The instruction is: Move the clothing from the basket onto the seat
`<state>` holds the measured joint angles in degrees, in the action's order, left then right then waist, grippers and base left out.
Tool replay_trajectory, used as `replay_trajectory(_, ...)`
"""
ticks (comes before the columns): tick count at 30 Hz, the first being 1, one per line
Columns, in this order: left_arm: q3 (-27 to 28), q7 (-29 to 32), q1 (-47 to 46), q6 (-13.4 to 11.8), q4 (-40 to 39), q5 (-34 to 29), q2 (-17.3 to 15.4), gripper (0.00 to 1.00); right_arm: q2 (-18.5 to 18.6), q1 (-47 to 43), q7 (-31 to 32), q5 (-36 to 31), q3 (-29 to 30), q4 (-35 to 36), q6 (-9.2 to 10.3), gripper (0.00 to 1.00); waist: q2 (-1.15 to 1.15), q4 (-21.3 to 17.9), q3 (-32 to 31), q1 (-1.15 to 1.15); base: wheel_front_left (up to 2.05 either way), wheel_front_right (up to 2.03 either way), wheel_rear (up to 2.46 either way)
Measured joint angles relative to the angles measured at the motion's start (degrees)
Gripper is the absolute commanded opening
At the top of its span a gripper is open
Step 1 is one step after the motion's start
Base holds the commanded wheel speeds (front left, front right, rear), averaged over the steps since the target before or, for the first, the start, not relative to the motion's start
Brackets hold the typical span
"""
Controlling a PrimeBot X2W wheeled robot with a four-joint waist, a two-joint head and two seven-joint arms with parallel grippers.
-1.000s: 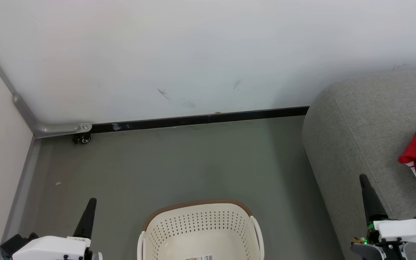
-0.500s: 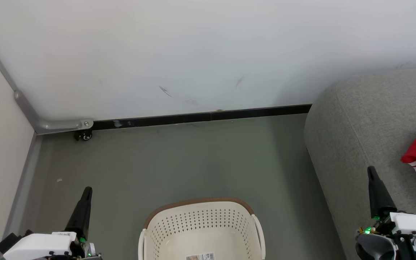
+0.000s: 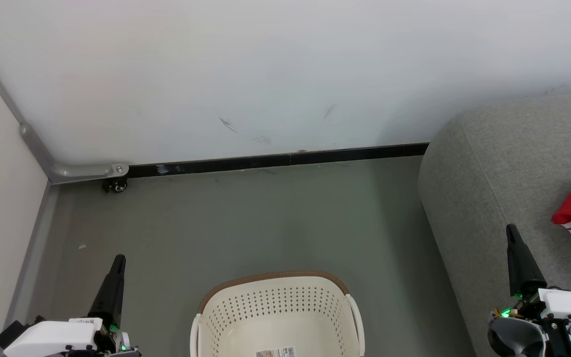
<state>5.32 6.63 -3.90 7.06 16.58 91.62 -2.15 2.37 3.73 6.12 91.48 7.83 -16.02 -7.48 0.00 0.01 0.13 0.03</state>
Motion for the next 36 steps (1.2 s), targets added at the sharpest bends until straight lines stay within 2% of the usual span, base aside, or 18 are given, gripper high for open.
replay_trajectory(36,-0.1,0.0,0.0,0.0,-0.4,0.0,0.0,0.00,0.0,0.0,0.0,0.0,0.0,0.0,0.01,0.00,0.00,0.0,0.0,-0.01,0.00,0.00,0.00)
